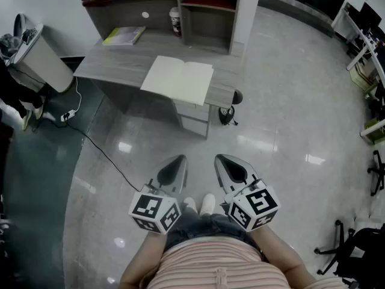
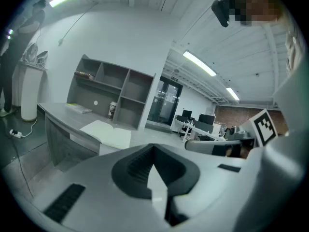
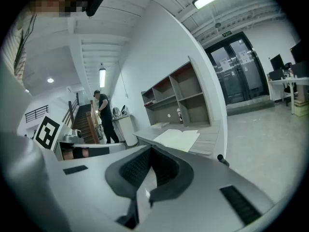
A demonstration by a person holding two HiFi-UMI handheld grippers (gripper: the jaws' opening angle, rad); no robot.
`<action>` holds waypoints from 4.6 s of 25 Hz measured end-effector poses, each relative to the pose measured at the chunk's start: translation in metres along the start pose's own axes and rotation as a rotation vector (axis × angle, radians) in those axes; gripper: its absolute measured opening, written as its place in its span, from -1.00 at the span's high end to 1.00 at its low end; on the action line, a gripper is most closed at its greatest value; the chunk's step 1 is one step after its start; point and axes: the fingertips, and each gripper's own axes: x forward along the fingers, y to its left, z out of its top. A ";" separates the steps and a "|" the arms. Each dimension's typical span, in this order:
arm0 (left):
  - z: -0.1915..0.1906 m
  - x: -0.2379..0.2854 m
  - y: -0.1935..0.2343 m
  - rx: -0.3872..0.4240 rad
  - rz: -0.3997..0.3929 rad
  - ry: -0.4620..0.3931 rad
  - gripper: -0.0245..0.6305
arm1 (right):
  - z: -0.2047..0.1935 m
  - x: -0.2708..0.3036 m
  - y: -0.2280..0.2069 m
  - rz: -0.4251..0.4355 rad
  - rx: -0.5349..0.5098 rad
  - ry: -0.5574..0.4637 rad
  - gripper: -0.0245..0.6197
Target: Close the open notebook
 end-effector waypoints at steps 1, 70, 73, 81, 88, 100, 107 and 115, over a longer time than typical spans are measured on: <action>0.000 0.001 0.000 -0.002 0.000 -0.001 0.89 | 0.001 0.001 -0.001 -0.001 0.000 0.000 0.90; 0.053 0.204 0.346 -0.164 0.003 0.318 0.74 | 0.045 0.331 -0.089 -0.221 0.196 0.174 0.90; 0.047 0.212 0.356 -0.170 -0.012 0.351 0.69 | 0.042 0.340 -0.091 -0.237 0.195 0.200 0.90; 0.028 0.229 0.378 -0.314 -0.057 0.434 0.55 | 0.034 0.349 -0.099 -0.271 0.214 0.253 0.90; 0.015 0.244 0.386 -0.422 -0.121 0.479 0.55 | 0.024 0.362 -0.105 -0.254 0.234 0.319 0.90; 0.005 0.263 0.377 -0.544 -0.257 0.545 0.64 | 0.004 0.372 -0.103 -0.229 0.271 0.396 0.90; 0.015 0.261 0.373 -0.489 -0.259 0.536 0.73 | 0.001 0.367 -0.109 -0.242 0.289 0.392 0.90; 0.037 0.255 0.359 -0.425 -0.248 0.508 0.78 | 0.008 0.356 -0.106 -0.261 0.296 0.357 0.90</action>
